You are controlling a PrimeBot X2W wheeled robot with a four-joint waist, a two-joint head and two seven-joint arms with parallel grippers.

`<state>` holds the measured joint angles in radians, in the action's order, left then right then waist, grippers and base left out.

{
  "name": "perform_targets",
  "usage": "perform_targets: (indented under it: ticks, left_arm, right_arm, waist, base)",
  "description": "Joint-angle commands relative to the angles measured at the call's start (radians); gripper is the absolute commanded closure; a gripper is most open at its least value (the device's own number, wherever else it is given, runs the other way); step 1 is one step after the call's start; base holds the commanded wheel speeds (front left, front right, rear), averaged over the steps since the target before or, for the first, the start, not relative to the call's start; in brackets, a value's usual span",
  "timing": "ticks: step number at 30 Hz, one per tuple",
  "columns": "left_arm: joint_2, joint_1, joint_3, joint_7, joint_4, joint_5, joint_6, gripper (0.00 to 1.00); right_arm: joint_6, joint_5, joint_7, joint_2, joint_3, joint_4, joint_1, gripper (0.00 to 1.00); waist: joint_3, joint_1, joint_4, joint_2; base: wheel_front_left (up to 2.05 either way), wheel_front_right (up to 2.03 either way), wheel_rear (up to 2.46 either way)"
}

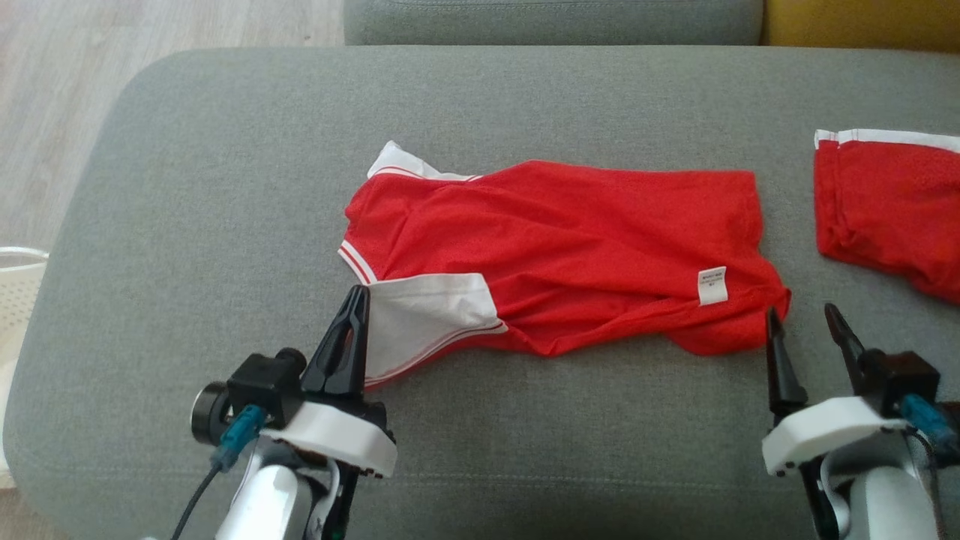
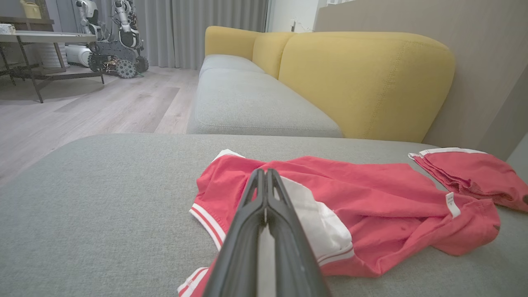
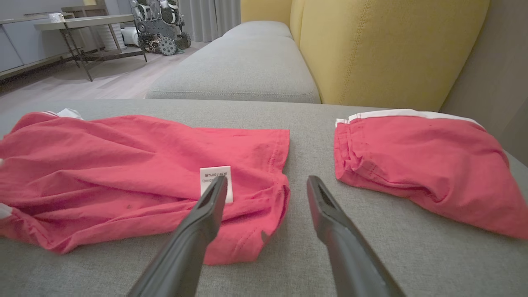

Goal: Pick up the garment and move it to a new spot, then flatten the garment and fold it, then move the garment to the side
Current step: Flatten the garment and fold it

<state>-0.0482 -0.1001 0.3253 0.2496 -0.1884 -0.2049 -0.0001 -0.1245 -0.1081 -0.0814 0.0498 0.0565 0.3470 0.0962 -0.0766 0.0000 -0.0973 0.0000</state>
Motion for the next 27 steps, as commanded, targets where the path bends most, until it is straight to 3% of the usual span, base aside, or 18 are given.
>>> perform_targets:
  ticks: [1, 6, 10, 17, 18, 19, 24, 27]
  left_arm:
    - [-0.002, -0.019, -0.028, 0.012, 0.030, -0.002, -0.002, 1.00]
    - [-0.005, -0.001, -0.018, 0.012, -0.002, 0.014, -0.022, 1.00]
    - [-0.040, 0.014, 0.027, 0.001, -0.116, 0.035, -0.063, 1.00]
    - [-0.063, 0.000, 0.036, -0.005, -0.244, 0.040, -0.068, 1.00]
    - [-0.062, -0.003, 0.035, -0.004, -0.254, 0.039, -0.065, 0.92]
    - [-0.059, -0.007, 0.030, -0.001, -0.260, 0.037, -0.056, 0.00]
    - [-0.043, -0.031, -0.013, 0.010, -0.236, 0.009, -0.017, 0.00]
    - [-0.030, -0.039, -0.063, 0.011, -0.135, -0.007, 0.013, 0.00]
  right_arm:
    - [-0.006, 0.015, -0.003, 0.003, -0.028, -0.042, -0.001, 0.00]
    - [-0.006, 0.034, 0.001, 0.001, -0.030, -0.065, -0.018, 0.00]
    - [-0.006, 0.050, 0.003, 0.001, -0.033, -0.067, -0.021, 0.00]
    - [-0.006, 0.058, 0.007, 0.001, -0.020, -0.062, -0.015, 0.00]
    - [-0.006, 0.058, 0.007, 0.001, -0.018, -0.060, -0.014, 0.00]
    - [-0.006, 0.058, 0.007, 0.001, -0.016, -0.059, -0.013, 0.00]
    - [-0.006, 0.064, 0.007, 0.001, -0.009, -0.056, -0.010, 0.00]
    - [-0.006, 0.074, 0.003, 0.001, -0.006, -0.056, -0.009, 0.00]
  waist:
    - [0.001, 0.0000, -0.002, 0.0000]
    - [-0.001, 0.0000, -0.009, 0.0000]
    - [-0.004, 0.0000, -0.014, 0.0000]
    - [-0.004, 0.0000, -0.016, 0.0000]
    - [-0.005, 0.0000, -0.016, 0.0000]
    - [-0.005, 0.0000, -0.016, 0.0000]
    - [-0.003, 0.0000, -0.019, 0.0000]
    - [0.001, 0.0000, -0.021, 0.0000]
  base:
    - [0.00, 0.00, 0.00]
    - [0.00, 0.00, 0.00]
    - [0.00, 0.00, 0.00]
    - [0.00, 0.00, 0.00]
    - [0.00, 0.00, 0.00]
    - [0.00, 0.00, 0.00]
    - [0.00, 0.00, 0.00]
    - [0.00, 0.00, 0.00]
